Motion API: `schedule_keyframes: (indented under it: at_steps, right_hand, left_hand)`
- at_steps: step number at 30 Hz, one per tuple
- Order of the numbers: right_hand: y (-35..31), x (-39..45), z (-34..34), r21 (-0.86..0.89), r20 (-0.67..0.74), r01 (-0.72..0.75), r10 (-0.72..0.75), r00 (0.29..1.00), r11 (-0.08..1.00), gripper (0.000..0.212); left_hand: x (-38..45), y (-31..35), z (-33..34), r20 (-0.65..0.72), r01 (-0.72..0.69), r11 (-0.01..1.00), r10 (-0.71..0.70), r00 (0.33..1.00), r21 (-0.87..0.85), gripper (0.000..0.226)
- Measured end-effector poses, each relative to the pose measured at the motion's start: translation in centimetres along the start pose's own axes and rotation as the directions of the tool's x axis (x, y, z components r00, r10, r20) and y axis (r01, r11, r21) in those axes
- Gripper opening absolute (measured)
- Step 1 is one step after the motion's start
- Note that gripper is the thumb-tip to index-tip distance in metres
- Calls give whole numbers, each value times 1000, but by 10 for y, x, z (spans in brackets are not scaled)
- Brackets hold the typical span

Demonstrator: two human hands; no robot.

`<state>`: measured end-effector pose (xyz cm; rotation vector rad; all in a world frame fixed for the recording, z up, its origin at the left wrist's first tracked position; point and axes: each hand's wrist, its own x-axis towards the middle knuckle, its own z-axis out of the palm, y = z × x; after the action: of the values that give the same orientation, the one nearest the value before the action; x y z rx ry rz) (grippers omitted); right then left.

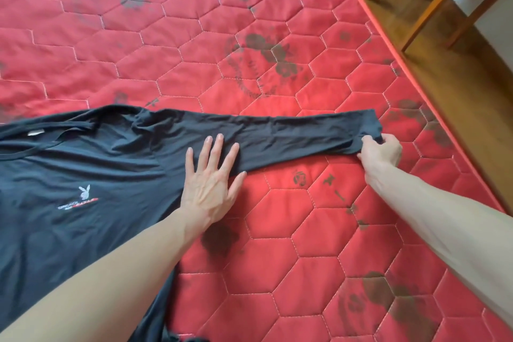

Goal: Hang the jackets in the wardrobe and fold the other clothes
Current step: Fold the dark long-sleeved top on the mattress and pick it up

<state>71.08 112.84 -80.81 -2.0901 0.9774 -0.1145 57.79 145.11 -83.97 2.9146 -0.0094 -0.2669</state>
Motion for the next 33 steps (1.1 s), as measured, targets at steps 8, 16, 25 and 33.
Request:
schedule_keyframes:
  at_steps: [8,16,25,33]
  right_hand:
    - [-62,-127,33,-137,230,750,-716,659,647,22]
    - [-116,-329,127,194,368,797,-796,481,571,22]
    - [-131,-537,209,331,604,820,-773,197,467,18]
    - [-84,-616,259,277,891,895,-442,-103,351,46]
  left_hand:
    - [-51,-58,-25,-62,91,823,-151,987,-561,52]
    - [-103,-152,-69,454,470,-144,-602,657,-871,21]
    - [-183,-314,-94,638,372,-533,-503,583,-760,55]
    - [-198,-389,-109,539,483,-270,-592,599,-833,64]
